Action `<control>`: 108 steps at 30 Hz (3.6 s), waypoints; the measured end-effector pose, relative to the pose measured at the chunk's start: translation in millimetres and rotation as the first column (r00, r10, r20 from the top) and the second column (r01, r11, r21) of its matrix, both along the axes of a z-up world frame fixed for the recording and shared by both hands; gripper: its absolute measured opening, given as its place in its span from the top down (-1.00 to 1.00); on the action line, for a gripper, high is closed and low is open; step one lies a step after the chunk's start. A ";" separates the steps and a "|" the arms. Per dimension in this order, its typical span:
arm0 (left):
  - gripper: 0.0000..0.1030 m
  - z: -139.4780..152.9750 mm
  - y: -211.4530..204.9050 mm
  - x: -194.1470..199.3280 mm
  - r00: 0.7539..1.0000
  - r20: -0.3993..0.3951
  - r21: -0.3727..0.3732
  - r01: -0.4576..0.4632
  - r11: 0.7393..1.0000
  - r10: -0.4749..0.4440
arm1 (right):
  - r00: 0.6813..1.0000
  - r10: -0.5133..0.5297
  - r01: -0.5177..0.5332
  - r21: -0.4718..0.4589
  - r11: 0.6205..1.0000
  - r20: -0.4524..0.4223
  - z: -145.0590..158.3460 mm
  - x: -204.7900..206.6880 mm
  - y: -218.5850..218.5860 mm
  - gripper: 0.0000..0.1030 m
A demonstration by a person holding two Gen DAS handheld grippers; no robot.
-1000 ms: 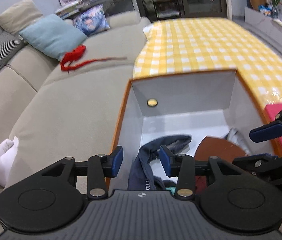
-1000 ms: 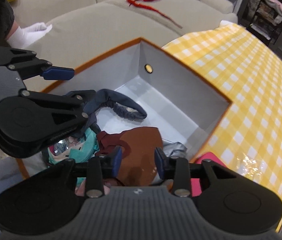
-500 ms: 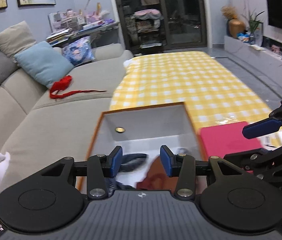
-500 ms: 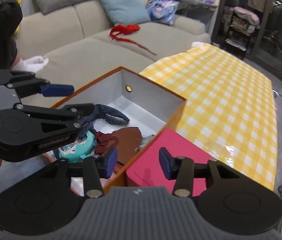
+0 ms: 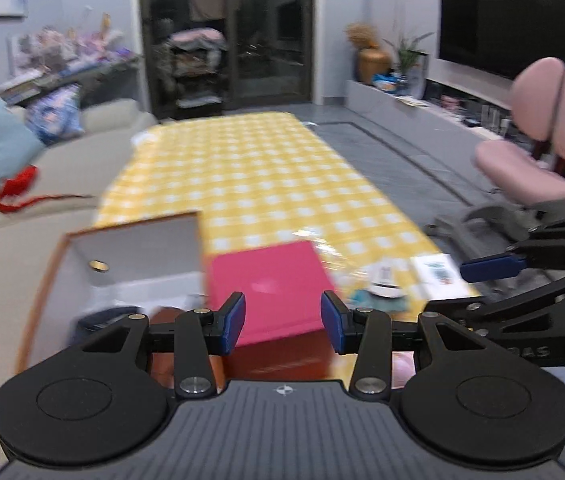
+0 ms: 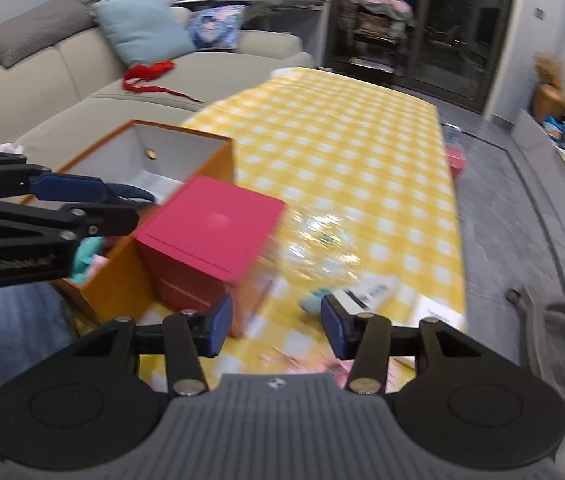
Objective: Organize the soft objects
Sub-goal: 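Move both tools back from the box to the remaining items on the table, then grasp the pink embroidered tasselled pouch with the left tool, then grasp the teal plush with white clip with the right tool while the left tool holds the pouch, then carry the teal plush with the right tool while the left tool carries the pink pouch over the box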
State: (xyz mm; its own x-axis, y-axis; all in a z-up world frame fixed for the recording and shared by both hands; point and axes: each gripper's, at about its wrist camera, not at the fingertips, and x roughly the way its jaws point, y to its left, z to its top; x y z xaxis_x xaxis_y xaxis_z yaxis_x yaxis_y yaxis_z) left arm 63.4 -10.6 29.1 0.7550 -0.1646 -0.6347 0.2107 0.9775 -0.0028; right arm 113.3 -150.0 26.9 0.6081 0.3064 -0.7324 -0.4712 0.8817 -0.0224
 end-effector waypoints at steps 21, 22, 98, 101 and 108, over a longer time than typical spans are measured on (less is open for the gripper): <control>-0.26 -87.7 -75.3 20.9 0.939 -0.255 -0.128 0.203 0.971 -0.230 | 0.954 -0.291 0.284 -0.103 0.953 -0.067 -66.4 0.3 -101.5 0.07; -0.30 -92.5 -80.1 22.9 0.934 -0.261 -0.124 0.218 0.968 -0.244 | 0.951 -0.298 0.291 -0.086 0.953 -0.083 -68.3 1.8 -104.6 0.07; 0.09 -133.5 -92.9 98.9 0.845 -0.528 0.061 0.130 0.990 -0.079 | 0.956 0.164 -0.220 -0.228 0.948 -0.244 -156.8 147.2 -20.2 0.12; 0.09 -128.6 -90.1 96.2 0.850 -0.522 0.059 0.125 0.990 -0.076 | 0.960 0.150 -0.208 -0.248 0.946 -0.235 -155.3 144.2 -18.9 0.20; 0.09 -113.5 -83.2 82.8 0.870 -0.484 0.037 0.127 0.991 -0.094 | 0.975 0.123 -0.168 -0.256 0.952 -0.183 -129.6 124.5 -24.0 0.23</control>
State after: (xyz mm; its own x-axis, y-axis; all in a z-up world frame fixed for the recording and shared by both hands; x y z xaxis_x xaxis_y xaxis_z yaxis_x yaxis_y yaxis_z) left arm 146.2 -93.8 -84.4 0.3341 -0.1742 -0.9263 0.3065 0.9494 -0.0681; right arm 237.8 -174.0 -102.6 0.4375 0.1609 -0.8847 -0.6109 0.7752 -0.1611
